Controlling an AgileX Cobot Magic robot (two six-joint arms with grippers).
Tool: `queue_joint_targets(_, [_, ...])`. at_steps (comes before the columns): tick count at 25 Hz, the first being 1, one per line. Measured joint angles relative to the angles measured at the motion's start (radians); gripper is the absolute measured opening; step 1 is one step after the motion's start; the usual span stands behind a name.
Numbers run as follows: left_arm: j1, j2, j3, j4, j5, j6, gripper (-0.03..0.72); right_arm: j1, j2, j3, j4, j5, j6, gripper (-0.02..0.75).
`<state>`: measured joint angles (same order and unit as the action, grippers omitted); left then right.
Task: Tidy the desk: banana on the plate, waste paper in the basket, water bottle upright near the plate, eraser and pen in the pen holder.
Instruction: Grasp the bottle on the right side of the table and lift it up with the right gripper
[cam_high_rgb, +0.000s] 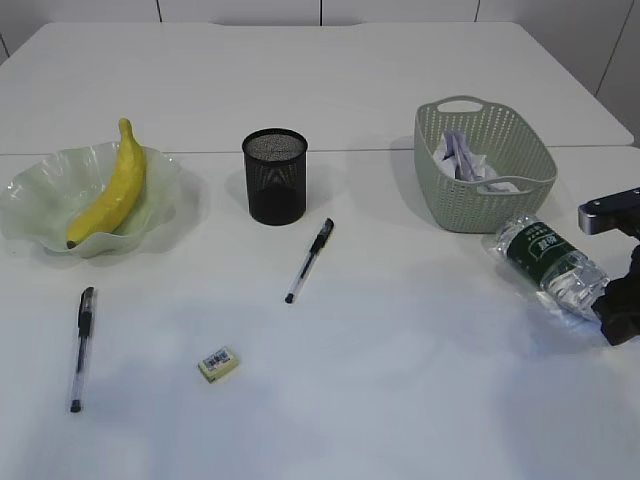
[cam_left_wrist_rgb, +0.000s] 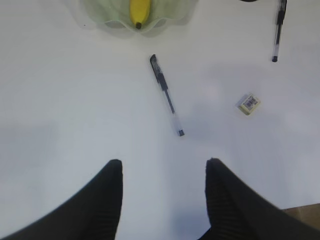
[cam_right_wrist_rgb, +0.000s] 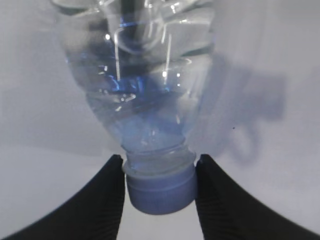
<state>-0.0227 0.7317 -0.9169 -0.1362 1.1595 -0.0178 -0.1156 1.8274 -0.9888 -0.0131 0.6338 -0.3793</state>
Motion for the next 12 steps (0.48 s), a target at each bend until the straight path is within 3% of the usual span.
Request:
queue_joint_targets(5, [0.000,0.000,0.000,-0.002,0.000,0.000,0.381,0.000,0.000,0.000,0.000,-0.026,0.000,0.492])
queue_joint_targets(12, [0.000,0.000,0.000,-0.002,0.000,0.000,0.381,0.000,0.000,0.000,0.013,-0.100,-0.040,0.525])
